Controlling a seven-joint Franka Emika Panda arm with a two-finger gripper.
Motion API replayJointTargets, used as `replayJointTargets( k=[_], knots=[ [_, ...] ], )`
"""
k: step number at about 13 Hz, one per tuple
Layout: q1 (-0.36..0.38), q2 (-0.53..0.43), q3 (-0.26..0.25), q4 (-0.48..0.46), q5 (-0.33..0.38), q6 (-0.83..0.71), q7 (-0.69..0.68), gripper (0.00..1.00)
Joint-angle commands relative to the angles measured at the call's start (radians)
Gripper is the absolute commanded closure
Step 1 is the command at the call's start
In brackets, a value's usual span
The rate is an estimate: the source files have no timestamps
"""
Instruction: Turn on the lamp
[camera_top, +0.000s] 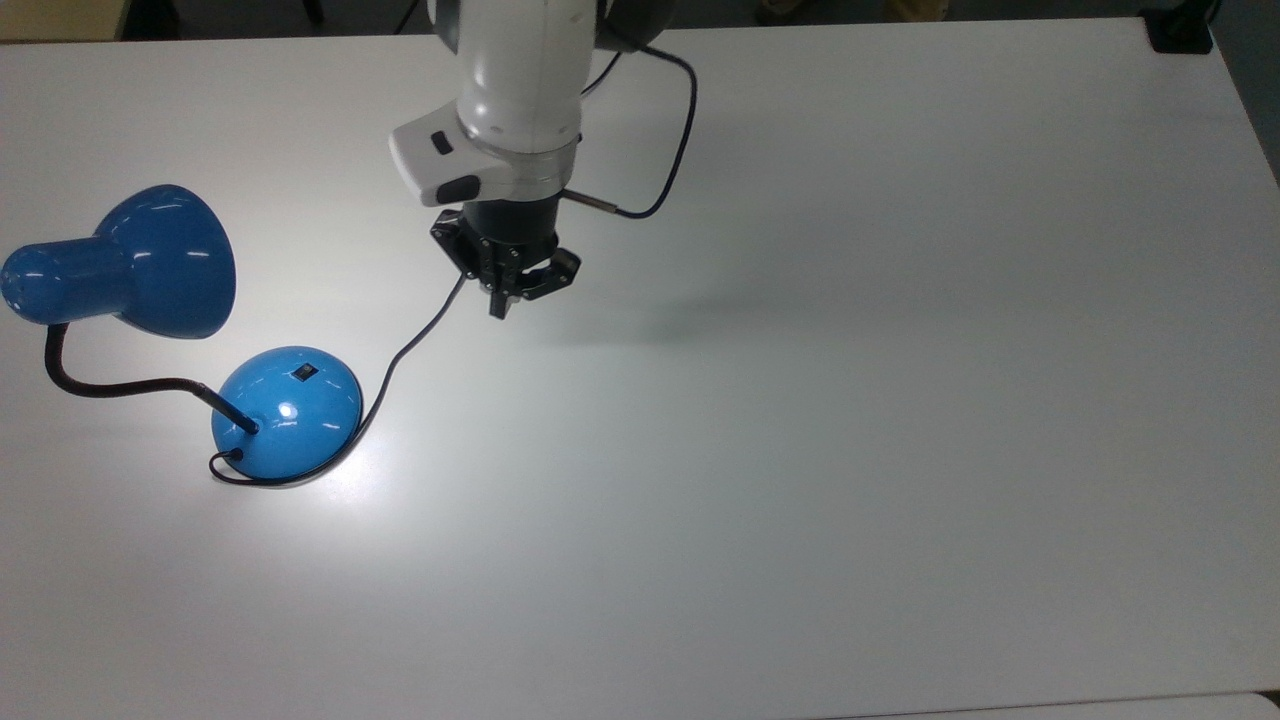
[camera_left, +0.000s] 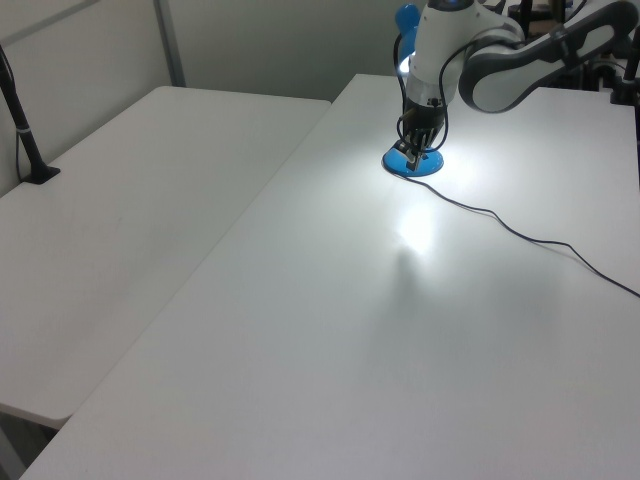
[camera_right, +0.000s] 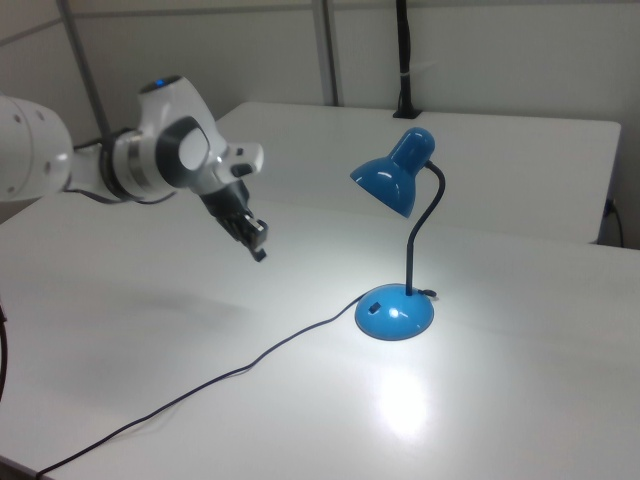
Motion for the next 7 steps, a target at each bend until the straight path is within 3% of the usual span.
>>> replayJointTargets(
  k=[1,3,7],
  knots=[
    [0.079,-0.064,-0.010,0.081,0.119,-0.245,-0.199,1.00],
    [0.103,-0.112,-0.010,0.107,0.189,-0.363,-0.288,1.00],
    [0.134,-0.194,-0.024,0.122,0.230,-0.495,-0.370,1.00]
  ],
)
